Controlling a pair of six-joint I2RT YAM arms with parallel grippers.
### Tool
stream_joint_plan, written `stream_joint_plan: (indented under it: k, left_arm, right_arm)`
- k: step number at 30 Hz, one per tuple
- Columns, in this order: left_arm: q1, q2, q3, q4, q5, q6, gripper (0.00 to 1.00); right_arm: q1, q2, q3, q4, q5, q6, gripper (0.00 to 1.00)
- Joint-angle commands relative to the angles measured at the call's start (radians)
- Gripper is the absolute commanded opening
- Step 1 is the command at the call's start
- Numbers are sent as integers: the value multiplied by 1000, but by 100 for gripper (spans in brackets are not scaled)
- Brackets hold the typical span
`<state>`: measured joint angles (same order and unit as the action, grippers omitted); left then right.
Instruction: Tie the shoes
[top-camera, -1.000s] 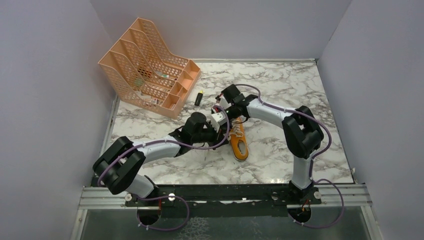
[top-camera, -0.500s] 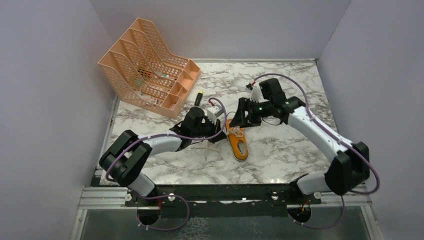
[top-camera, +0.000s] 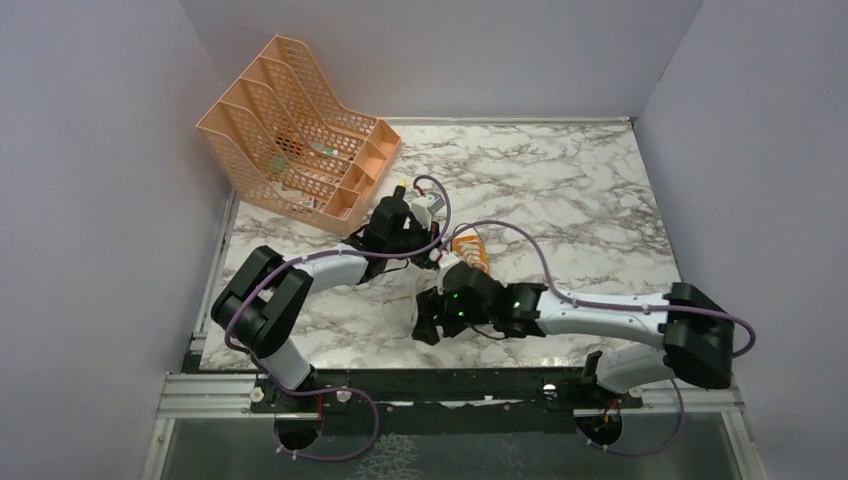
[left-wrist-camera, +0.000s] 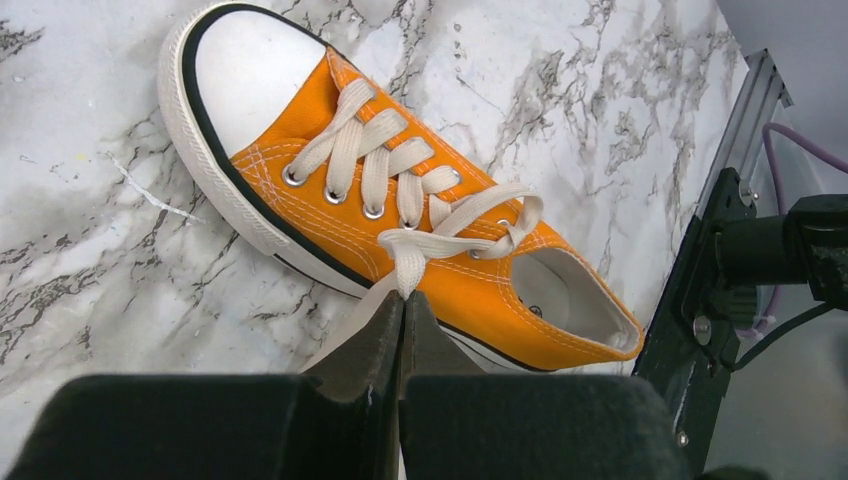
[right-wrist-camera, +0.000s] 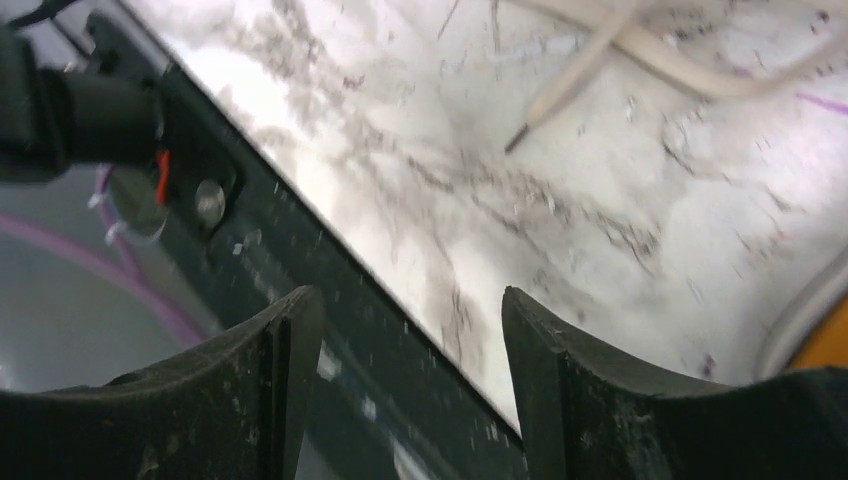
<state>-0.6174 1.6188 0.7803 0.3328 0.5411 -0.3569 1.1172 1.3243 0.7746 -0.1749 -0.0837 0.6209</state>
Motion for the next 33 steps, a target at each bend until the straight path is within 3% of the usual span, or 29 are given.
stream_joint_plan:
  k: [1,5,14,18,20,21,22,24,27,30,33]
  left_arm:
    - [-1,24,37,-66,-23,4,0]
    - [0,21,37,-78,-44,10,0]
    - [0,20,43,-86,-58,10,0]
    - [0,22,46,-105,-58,11,0]
    - [1,15,33,-104,-66,7,0]
    - [0,11,31,-105,-68,6,0]
    - [0,9,31,-108,-69,8,0]
    - [0,6,34,-121,-66,8,0]
    - [0,-12,32,-116,-58,-14,0]
    - [-2,-28,31,-102,-31,-60,0]
    - [-8,-38,16,-54,-5,-125,0]
  right_arm:
    - [93,161,38,247,384,110,70]
    - [113,288,66,296,507,157,63]
    - [134,470,97,323,642,168,60]
    - [136,479,97,309,630,190,40]
    - [136,463,97,283,609,198,19]
    - [136,443,105,247,602,205,5]
    - [136,412,112,200,594,208,1]
    - [136,310,111,100,563,203,1]
    - [116,97,37,74,401,152,1]
    - [25,-72,-44,24,192,147,1]
    - [-25,-205,-77,-64,111,121,1]
